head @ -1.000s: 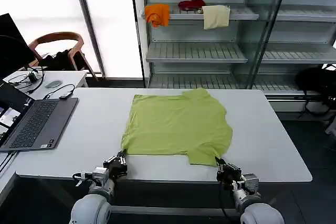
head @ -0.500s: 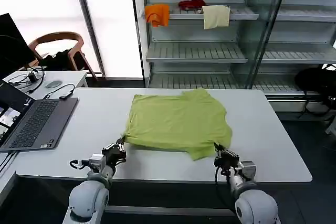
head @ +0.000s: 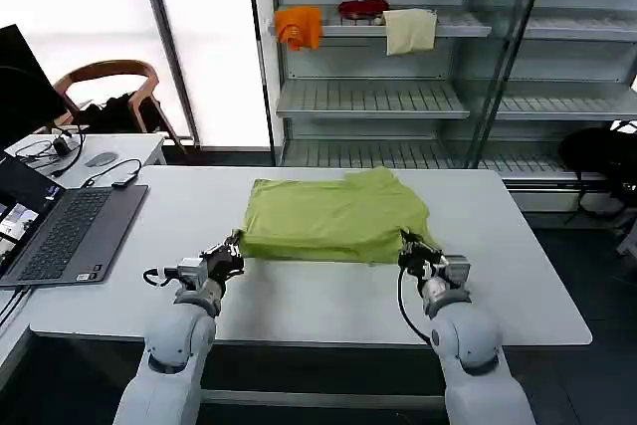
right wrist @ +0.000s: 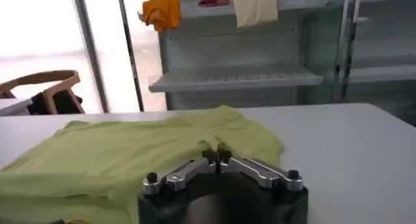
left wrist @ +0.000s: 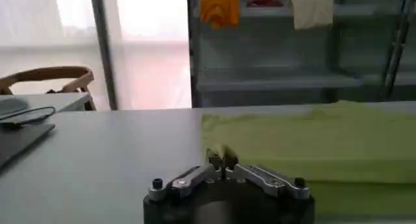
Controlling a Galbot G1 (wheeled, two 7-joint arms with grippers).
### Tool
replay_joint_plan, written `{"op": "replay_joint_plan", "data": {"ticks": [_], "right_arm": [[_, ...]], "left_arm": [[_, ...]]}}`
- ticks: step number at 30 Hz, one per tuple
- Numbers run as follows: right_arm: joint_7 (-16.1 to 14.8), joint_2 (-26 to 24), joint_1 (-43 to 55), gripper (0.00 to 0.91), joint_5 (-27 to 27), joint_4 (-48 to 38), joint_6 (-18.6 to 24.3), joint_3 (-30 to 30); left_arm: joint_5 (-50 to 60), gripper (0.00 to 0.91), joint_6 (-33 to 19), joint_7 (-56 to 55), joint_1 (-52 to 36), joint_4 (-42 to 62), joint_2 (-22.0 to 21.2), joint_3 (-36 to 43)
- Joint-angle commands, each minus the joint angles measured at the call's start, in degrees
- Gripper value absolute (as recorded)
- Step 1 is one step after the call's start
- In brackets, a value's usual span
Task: Fold and organize the clothes.
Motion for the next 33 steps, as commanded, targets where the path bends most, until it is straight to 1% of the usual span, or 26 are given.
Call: {"op": "replay_joint_plan", "data": {"ticks": [1,3,4,5,6,7,10,15,18,23,25,27,28,30,33], "right_arm": [[-0.3,0.9,6.4,0.000,-1.0,-7.6,0.0,-0.4],[-0.8,1.3,6.9,0.000,-1.5,-8.7,0.0,-0.3],[-1.4,1.6,7.4,0.071,-2.2,-9.8,0.0,-0.3],[-1.6,1.7,7.7,0.605,-2.5,-10.4,0.1,-0.4],[-1.6,1.9,7.9,0.907,-2.7,-10.8,0.1,-0.4],[-1.7,2.2,8.2,0.907,-2.9,-11.8,0.1,-0.5],[-1.9,3.4,8.8,0.907,-4.7,-13.9,0.3,-0.1],[-1.3,5.1,10.4,0.907,-7.1,-17.4,3.0,0.1],[-0.7,5.7,11.9,0.907,-7.9,-19.1,4.2,0.3],[-0.5,5.7,13.7,0.907,-8.3,-19.7,4.2,0.6],[-0.4,5.2,13.3,0.907,-8.0,-18.6,3.6,0.8],[-0.5,3.8,10.9,0.907,-7.0,-15.0,1.6,1.0],[-0.5,3.4,10.4,0.907,-6.7,-14.2,1.4,1.0],[-1.0,1.1,6.1,0.907,-4.8,-7.4,0.1,1.3],[-1.5,-1.0,1.9,0.907,-4.7,-3.2,0.0,2.1]], "left_arm": [[0.3,0.000,-0.2,-0.1,-5.1,7.2,-0.3,0.1],[0.6,0.010,-0.4,-0.1,-5.6,8.0,-0.4,0.2],[1.1,0.030,-0.5,-0.1,-5.9,9.4,-0.6,0.1],[1.3,0.282,-0.5,-0.2,-6.1,9.8,-0.8,0.0],[1.3,0.816,-0.5,-0.2,-6.2,9.9,-0.8,0.0],[1.5,0.907,-0.7,-0.1,-6.3,10.4,-0.8,0.0],[2.3,0.907,-1.2,0.0,-6.5,11.0,-0.6,-0.1],[2.9,0.907,-3.2,0.6,-6.5,10.7,0.3,-0.1],[2.8,0.907,-3.1,0.6,-6.5,9.7,0.6,-0.2],[2.4,0.907,-2.7,0.5,-6.3,7.3,1.5,-0.5],[2.4,0.907,-2.4,0.4,-6.0,6.5,1.8,-0.8],[2.3,0.907,-1.3,0.4,-5.0,5.8,2.3,-0.9],[2.3,0.907,-0.9,0.3,-4.8,5.6,2.5,-0.8],[2.4,0.907,-0.6,0.4,-3.2,5.4,3.0,-0.4],[2.7,0.907,-0.5,0.5,-1.8,5.5,3.2,0.4]]}}
